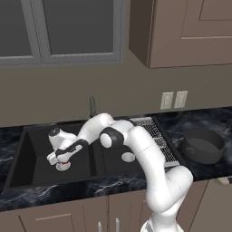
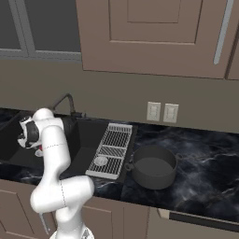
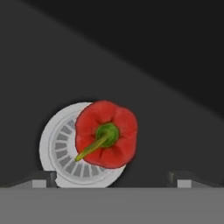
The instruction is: Dump the bell pepper from the pot into the sink. Then turn on the water and wash the bell pepper. Then turn off the water and put the bell pepper back in the pot.
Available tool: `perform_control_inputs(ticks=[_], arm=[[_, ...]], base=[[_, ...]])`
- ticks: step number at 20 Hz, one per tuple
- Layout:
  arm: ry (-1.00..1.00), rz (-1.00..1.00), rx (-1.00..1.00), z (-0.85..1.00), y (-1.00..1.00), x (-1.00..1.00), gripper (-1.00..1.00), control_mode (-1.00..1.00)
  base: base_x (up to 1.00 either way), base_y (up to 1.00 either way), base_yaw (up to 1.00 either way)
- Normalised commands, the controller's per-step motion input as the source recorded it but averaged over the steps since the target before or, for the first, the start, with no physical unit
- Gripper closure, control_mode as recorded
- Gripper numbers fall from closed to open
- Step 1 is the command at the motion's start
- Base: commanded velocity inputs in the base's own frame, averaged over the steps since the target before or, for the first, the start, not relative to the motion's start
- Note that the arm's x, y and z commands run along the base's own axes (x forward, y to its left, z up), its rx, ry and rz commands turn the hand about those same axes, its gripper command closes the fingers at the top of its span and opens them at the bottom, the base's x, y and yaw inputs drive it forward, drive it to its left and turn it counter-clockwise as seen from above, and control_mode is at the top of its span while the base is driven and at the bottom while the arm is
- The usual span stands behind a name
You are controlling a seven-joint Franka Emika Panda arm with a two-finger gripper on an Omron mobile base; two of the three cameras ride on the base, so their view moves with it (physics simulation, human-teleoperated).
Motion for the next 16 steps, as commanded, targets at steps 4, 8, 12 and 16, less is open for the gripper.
perform_control_inputs(ticks=[4, 8, 12, 16], arm=[[0.0, 0.05, 0.02, -0.23, 0.0, 0.32, -1.0, -1.0], [0.0, 0.04, 0.03, -0.2, 0.0, 0.32, -1.0, -1.0], [0.0, 0.04, 0.02, -0.19, 0.01, 0.21, -1.0, -1.0], [0.01, 0.03, 0.01, -0.23, 0.01, 0.03, -1.0, -1.0]], base=[[0.0, 0.0, 0.0], [0.0, 0.0, 0.0], [0.0, 0.0, 0.0], [0.0, 0.0, 0.0]])
